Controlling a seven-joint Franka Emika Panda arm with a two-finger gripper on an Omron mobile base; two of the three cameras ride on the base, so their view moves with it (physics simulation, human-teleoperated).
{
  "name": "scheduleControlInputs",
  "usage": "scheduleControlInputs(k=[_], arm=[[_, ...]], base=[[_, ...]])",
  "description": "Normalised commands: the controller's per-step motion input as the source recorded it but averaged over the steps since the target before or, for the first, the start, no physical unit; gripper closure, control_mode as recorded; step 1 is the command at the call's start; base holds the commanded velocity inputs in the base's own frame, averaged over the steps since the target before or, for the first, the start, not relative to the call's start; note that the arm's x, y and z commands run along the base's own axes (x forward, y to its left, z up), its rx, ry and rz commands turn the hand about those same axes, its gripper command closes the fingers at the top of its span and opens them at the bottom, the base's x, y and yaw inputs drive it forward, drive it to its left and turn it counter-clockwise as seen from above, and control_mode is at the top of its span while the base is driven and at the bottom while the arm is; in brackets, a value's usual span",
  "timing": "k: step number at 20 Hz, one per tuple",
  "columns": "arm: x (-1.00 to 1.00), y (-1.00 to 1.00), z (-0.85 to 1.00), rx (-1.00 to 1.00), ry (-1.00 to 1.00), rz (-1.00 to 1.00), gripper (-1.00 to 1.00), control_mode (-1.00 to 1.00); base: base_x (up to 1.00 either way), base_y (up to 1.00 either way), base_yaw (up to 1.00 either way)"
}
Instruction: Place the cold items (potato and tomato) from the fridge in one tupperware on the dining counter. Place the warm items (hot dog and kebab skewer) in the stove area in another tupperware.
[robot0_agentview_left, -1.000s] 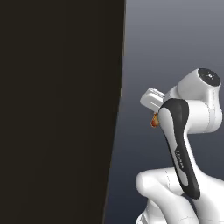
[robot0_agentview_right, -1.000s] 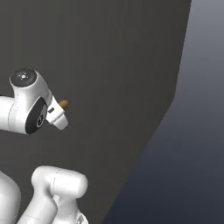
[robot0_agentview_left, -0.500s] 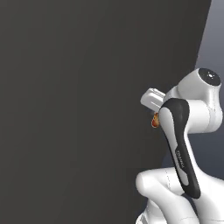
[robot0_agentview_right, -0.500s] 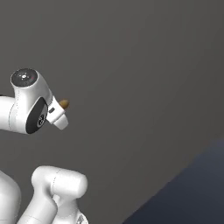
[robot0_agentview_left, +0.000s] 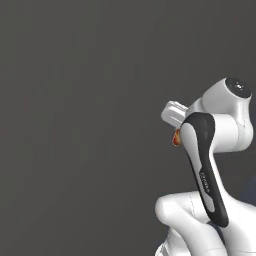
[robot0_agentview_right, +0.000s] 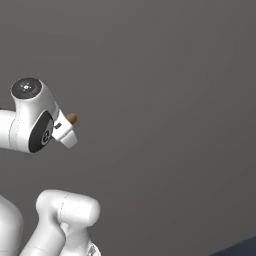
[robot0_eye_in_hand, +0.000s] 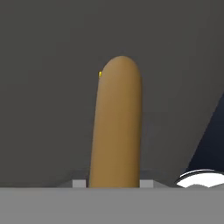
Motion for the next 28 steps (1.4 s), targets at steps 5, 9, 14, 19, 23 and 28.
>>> scheduleControlInputs(k=[5, 9, 14, 19, 23, 28], arm=[[0.00, 0.00, 0.00, 0.00, 0.00, 0.00, 1.00, 1.00], [0.00, 0.00, 0.00, 0.00, 0.00, 0.00, 1.00, 1.00], [0.00, 0.00, 0.00, 0.00, 0.00, 0.00, 1.00, 1.00], [0.00, 0.00, 0.00, 0.00, 0.00, 0.00, 1.00, 1.00], [0.00, 0.00, 0.00, 0.00, 0.00, 0.00, 1.00, 1.00], [0.00, 0.00, 0.00, 0.00, 0.00, 0.00, 1.00, 1.00]], base=[[0.44, -1.00, 0.36], [0.26, -1.00, 0.35], [0.09, -1.00, 0.40], [0.00, -1.00, 0.42], [0.00, -1.00, 0.45], [0.00, -1.00, 0.49]])
